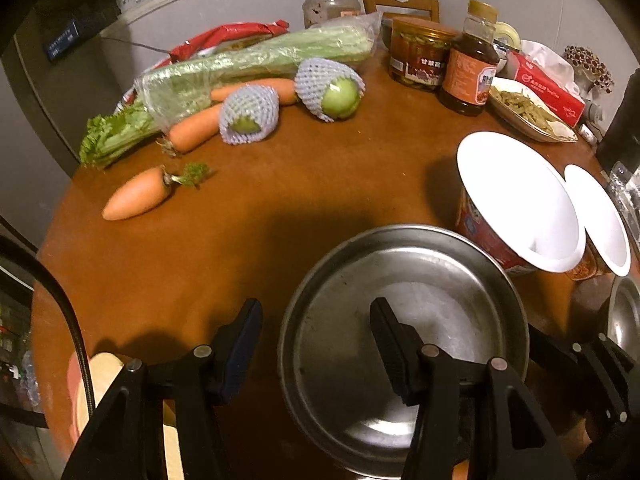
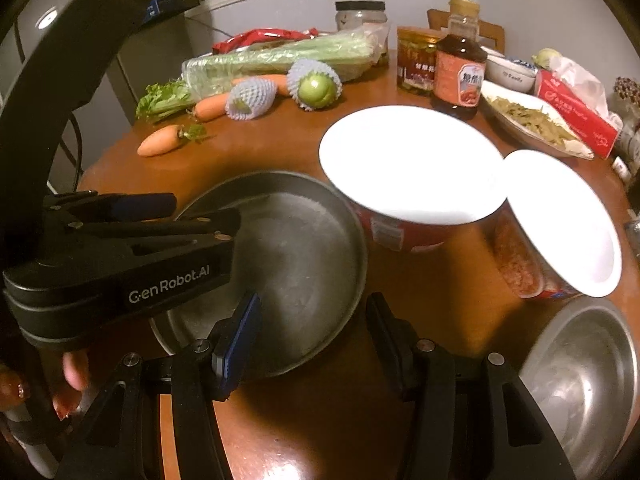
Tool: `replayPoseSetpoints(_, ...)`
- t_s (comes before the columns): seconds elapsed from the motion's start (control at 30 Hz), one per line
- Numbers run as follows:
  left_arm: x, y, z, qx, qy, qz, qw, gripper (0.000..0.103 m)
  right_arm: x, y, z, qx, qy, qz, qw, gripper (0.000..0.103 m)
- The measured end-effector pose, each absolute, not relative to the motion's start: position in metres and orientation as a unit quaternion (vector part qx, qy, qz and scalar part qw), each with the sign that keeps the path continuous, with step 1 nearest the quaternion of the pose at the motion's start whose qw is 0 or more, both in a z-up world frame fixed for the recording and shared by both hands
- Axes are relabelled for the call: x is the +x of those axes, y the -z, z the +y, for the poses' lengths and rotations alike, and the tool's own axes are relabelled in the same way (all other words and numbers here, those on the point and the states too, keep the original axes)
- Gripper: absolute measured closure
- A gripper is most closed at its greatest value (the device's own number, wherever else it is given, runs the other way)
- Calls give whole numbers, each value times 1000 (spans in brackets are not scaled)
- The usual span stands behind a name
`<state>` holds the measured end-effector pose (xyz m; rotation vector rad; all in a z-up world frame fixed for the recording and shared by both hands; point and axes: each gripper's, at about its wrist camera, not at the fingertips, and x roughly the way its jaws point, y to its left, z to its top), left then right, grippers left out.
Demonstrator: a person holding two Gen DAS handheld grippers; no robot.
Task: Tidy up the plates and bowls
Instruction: 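Reach the left gripper to the grey metal pan and grasp its rim, then carry the grey pan with the left gripper over the cream plate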
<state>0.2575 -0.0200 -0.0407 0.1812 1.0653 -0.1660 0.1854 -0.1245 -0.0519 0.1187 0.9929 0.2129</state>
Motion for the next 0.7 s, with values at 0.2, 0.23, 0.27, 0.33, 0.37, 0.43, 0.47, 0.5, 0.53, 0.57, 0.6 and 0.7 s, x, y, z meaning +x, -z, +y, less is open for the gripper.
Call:
replayPoseSetpoints(0.2,254,43,-23,96,81,508,852,62,185,51,-125,65,-105,464,877,52)
replayPoseSetpoints(0.23,254,43,-23,97,81,507,853,63,184,51,-125,66,-105,463,878,53)
replayPoseSetpoints(0.27,253,43,-23,97,81,506,853,63,184,51,-126,67,-104,462,878,54)
replayPoseSetpoints(0.33,252,41,-21,93,82,505,854,64,184,51,-128,74,-104,462,878,55)
replayPoseSetpoints(0.37,251,40,-21,93,82,503,855,64,184,51,-129,78,-105,462,877,55)
replayPoseSetpoints(0.43,247,35,-20,94,82,498,858,64,182,50,-130,85,-107,460,877,55)
replayPoseSetpoints(0.47,245,33,-20,95,82,495,860,64,181,49,-130,86,-108,458,878,55)
replayPoseSetpoints(0.5,244,31,-20,95,83,493,861,64,180,47,-129,85,-108,457,879,55)
replayPoseSetpoints(0.53,242,29,-19,94,83,491,862,64,179,46,-129,86,-108,454,880,55)
replayPoseSetpoints(0.57,240,26,-18,93,84,490,863,64,178,44,-130,86,-108,452,881,55)
replayPoseSetpoints(0.6,238,23,-17,88,86,487,865,64,177,41,-130,87,-110,450,882,55)
replayPoseSetpoints(0.7,229,13,-13,86,84,475,872,64,172,35,-130,90,-113,443,885,55)
